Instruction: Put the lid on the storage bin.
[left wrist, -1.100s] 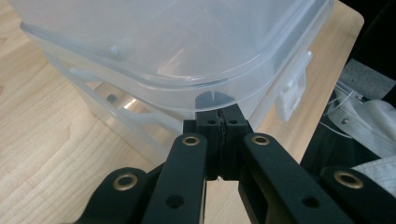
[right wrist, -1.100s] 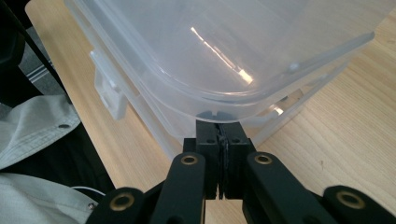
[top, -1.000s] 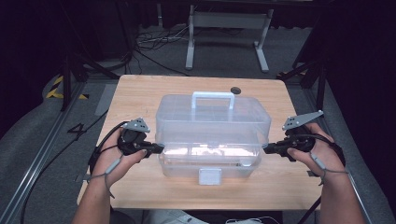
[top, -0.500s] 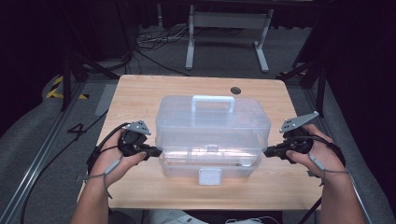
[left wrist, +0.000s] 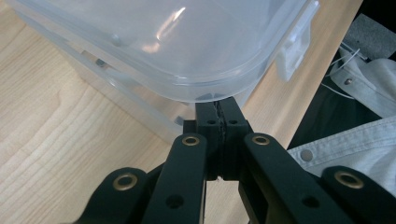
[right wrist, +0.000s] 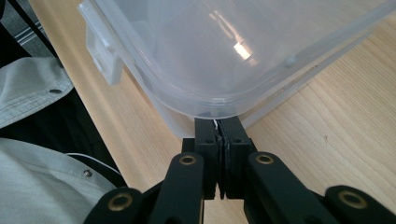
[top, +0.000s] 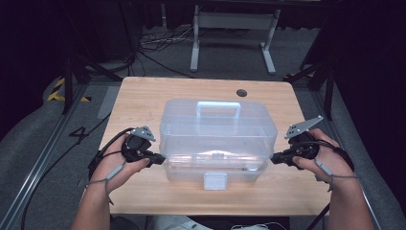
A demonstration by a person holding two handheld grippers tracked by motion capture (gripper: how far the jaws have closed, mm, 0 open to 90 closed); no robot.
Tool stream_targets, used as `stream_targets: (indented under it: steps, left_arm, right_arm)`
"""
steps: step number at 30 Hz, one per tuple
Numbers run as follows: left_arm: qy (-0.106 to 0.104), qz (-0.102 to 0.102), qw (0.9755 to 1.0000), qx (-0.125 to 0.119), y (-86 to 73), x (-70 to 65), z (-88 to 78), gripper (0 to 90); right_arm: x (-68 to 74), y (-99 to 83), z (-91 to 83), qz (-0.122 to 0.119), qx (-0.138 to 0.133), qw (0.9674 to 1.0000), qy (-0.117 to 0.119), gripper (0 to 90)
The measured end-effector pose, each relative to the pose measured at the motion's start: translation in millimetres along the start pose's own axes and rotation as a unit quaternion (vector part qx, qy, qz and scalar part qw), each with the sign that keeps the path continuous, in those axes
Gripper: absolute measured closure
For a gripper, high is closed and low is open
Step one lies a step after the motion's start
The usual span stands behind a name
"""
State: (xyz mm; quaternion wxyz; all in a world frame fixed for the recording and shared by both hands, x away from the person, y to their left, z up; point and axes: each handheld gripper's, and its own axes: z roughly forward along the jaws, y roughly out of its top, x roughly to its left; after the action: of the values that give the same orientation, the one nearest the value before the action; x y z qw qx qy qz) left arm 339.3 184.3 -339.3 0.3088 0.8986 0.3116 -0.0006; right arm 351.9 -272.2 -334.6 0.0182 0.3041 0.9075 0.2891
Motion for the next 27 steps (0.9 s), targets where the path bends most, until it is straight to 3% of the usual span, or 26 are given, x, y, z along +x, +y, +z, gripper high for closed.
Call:
stream_targets:
  steps: [27]
  left_arm:
    - [-0.011,0.017,0.998,0.06,-1.5,-0.9,13.8,89.4]
  right_arm:
    - [0.3,-0.7,13.9,-0.011,0.057,0.9983,0.008,86.6]
